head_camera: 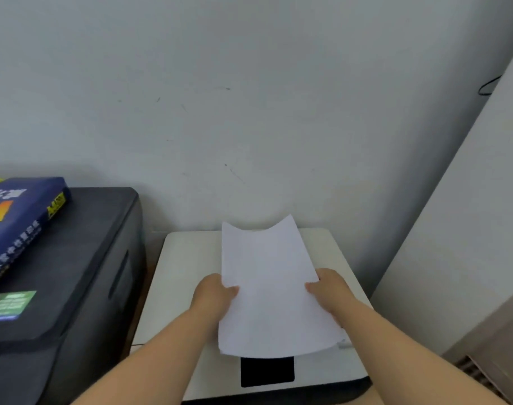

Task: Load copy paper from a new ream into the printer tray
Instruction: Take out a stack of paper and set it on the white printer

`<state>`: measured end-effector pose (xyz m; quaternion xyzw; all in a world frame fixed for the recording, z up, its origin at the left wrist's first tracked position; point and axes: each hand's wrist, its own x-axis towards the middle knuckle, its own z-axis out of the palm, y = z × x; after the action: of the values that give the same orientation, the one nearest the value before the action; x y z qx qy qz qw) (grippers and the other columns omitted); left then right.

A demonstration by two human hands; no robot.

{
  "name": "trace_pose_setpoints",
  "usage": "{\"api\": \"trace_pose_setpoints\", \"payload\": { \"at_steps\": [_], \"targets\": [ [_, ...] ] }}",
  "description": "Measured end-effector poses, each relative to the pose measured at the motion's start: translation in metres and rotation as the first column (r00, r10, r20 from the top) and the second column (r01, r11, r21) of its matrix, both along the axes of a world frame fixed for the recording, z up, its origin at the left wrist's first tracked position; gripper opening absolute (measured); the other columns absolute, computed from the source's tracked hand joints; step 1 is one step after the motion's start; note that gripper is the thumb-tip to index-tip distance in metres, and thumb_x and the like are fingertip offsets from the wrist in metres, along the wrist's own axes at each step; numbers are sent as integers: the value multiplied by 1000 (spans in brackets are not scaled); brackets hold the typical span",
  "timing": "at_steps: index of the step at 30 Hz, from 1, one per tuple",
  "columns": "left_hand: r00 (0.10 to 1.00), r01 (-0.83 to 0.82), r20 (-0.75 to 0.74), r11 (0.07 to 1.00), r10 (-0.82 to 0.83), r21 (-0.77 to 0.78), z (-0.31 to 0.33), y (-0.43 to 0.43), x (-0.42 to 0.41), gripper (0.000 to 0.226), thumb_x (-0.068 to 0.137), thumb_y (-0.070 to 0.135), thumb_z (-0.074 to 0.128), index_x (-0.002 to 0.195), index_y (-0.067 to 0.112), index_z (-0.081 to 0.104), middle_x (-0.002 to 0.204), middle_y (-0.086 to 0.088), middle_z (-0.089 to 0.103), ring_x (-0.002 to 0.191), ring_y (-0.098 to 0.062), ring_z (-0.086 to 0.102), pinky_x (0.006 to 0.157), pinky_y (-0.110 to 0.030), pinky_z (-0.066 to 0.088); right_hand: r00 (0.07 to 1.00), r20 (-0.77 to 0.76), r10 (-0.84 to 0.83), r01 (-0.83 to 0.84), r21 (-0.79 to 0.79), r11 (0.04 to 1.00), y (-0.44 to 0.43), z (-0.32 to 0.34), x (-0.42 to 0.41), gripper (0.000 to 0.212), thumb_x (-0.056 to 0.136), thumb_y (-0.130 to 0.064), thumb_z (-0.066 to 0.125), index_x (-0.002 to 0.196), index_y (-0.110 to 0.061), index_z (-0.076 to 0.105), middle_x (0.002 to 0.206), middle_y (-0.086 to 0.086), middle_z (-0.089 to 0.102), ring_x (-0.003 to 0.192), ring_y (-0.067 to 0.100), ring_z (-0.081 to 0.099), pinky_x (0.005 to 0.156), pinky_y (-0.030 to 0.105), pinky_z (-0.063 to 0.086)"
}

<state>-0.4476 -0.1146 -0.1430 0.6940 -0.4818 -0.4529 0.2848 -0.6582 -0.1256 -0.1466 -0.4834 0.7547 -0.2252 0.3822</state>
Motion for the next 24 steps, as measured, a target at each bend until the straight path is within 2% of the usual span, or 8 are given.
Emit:
{"api": "trace_pose_setpoints", "payload": {
  "at_steps": [3,5,11,13,15,21,23,24],
  "targets": [
    [994,3,112,1000,-2,-2,-4,-10,-3,27,89,18,55,108,0,58,114,-17,63,94,-30,60,76,-29,44,999,-44,-5,4,-30,1000,-10,-9,1,25,90,-9,47,110,3,57,105,16,61,89,26,56,77,32,46],
    [987,-8,160,1000,8,0,-7,-15,-4,28,89,21,55,109,0,56,115,-16,62,91,-27,57,72,-28,40,998,-54,-17,14,-56,998,-15,-13,3,20,89,-8,47,106,-6,58,96,9,55,84,20,49,74,29,43],
    [969,-103,222,994,105,-20,-15,-25,-7,44,86,19,61,118,-3,40,121,-21,56,107,-36,56,76,-33,42,987,-156,-44,38,-41,998,-22,-17,5,7,89,-8,46,95,-10,47,92,6,49,81,19,45,60,23,35],
    [962,-105,251,994,108,-26,-18,-26,-8,43,87,19,60,117,-2,39,120,-21,56,107,-36,56,76,-34,42,980,-200,-21,18,-17,1000,-24,-21,5,13,91,-7,45,103,-3,50,92,7,49,80,19,46,48,20,28],
    [955,-98,277,995,103,-30,-23,-28,-8,41,87,21,59,116,-1,39,119,-20,56,106,-36,56,77,-35,44,974,-227,-18,14,-17,1000,-25,-23,4,21,92,-8,46,110,1,50,93,7,50,79,18,46,46,18,26],
    [889,-51,452,997,76,-66,-30,-29,-6,42,86,32,58,114,5,42,116,-14,59,105,-34,57,84,-38,45,947,-314,-61,47,-53,998,-24,-26,3,26,89,-16,51,110,-2,54,100,8,56,82,22,50,68,27,43],
    [803,-30,591,995,82,-97,-32,-25,-4,56,84,43,56,125,8,39,126,-12,53,117,-32,49,95,-40,39,892,-446,-74,46,-74,996,-19,-23,1,42,87,-31,55,122,-8,49,122,12,51,110,28,49,92,35,43],
    [755,-17,650,994,84,-108,-33,-24,-1,67,83,50,54,133,10,33,135,-13,44,126,-31,40,102,-40,33,861,-506,-58,40,-48,998,-17,-22,-1,57,87,-39,55,134,-11,39,140,14,38,130,31,35,105,40,32]
  ]
}}
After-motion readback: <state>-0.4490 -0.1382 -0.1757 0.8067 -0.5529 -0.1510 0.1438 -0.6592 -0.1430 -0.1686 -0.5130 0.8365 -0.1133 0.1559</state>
